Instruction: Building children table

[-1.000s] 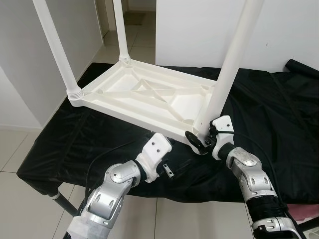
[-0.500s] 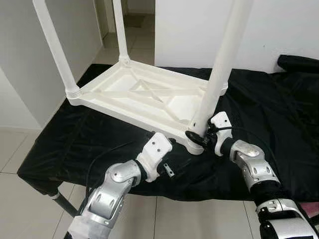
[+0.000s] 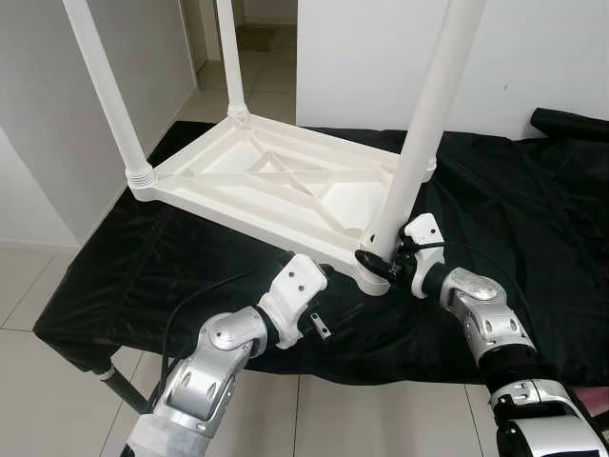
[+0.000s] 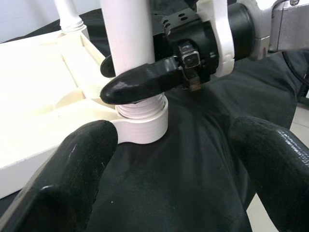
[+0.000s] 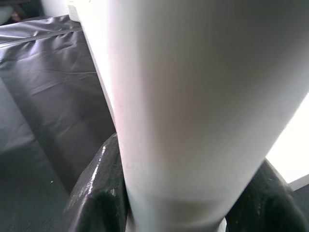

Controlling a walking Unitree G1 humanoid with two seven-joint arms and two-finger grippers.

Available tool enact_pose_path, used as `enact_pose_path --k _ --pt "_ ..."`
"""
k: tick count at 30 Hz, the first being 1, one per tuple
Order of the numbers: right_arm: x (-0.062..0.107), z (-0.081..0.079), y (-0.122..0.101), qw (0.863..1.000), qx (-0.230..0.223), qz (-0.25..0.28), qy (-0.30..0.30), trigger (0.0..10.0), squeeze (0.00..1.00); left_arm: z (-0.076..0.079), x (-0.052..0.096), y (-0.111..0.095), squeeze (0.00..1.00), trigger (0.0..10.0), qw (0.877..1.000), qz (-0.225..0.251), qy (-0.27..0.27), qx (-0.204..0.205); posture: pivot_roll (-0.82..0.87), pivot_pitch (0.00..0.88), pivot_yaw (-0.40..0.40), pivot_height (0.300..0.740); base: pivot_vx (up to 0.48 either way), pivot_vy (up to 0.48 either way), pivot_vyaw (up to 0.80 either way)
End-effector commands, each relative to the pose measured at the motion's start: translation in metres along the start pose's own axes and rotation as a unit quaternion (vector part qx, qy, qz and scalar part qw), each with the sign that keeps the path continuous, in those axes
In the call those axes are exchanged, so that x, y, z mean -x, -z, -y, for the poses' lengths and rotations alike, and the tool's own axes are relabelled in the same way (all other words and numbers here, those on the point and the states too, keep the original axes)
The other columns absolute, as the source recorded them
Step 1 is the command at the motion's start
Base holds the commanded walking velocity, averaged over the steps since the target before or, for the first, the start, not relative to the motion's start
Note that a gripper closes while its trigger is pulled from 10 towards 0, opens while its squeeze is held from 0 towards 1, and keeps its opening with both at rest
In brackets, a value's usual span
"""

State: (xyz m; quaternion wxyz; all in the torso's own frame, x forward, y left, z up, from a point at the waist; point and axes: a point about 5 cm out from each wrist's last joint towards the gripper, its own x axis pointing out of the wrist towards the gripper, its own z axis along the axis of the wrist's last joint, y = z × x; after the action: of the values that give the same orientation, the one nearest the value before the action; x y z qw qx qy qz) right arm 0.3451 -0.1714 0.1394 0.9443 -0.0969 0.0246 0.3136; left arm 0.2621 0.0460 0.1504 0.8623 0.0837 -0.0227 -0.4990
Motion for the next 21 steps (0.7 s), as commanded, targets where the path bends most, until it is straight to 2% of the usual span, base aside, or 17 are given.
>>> enact_pose_path --k 1,4,6,10,14,18,20,21 --pt "-0.002 -0.001 0.005 0.999 -0.013 -0.011 0.045 10.0 0.00 -0.004 0.002 0.001 0.00 10.0 0.999 -0.005 -0.039 0.002 0.00 0.027 0.017 0.740 0.000 0.000 0.00" --pt "-0.002 -0.002 0.004 0.998 -0.015 -0.010 0.056 10.0 0.00 -0.004 0.002 0.001 0.00 10.0 0.999 -0.005 -0.039 0.002 0.00 0.027 0.017 0.740 0.000 0.000 0.00" --pt "-0.006 -0.011 0.001 0.996 -0.022 0.004 0.086 10.0 0.00 -0.004 0.002 0.001 0.00 10.0 0.999 -0.005 -0.039 0.002 0.00 0.022 0.012 0.740 0.000 0.000 0.00" --pt "-0.006 -0.015 0.000 0.995 -0.027 0.010 0.100 10.0 0.00 -0.004 0.002 0.001 0.00 10.0 0.999 -0.004 -0.039 0.002 0.00 0.022 0.012 0.740 0.000 0.000 0.00" --pt "-0.008 -0.027 0.000 0.973 -0.085 0.015 0.216 10.0 0.00 -0.003 0.002 0.002 0.00 10.0 0.999 -0.005 -0.035 0.000 0.00 0.012 0.012 0.740 0.000 0.000 0.00" --pt "-0.008 -0.028 0.001 0.969 -0.095 0.013 0.228 10.0 0.00 -0.003 0.001 0.002 0.00 10.0 0.999 -0.005 -0.035 0.000 0.00 0.012 0.012 0.740 0.000 0.000 0.00" --pt "-0.006 -0.036 0.003 0.951 -0.107 0.007 0.290 10.0 0.00 -0.003 0.001 0.002 0.00 10.0 0.999 -0.006 -0.034 -0.001 0.00 0.005 0.009 0.740 0.000 0.000 0.00" --pt "-0.006 -0.036 0.003 0.951 -0.107 0.007 0.290 10.0 0.00 -0.003 0.001 0.002 0.00 10.0 0.999 -0.006 -0.034 -0.001 0.00 0.005 0.009 0.740 0.000 0.000 0.00"
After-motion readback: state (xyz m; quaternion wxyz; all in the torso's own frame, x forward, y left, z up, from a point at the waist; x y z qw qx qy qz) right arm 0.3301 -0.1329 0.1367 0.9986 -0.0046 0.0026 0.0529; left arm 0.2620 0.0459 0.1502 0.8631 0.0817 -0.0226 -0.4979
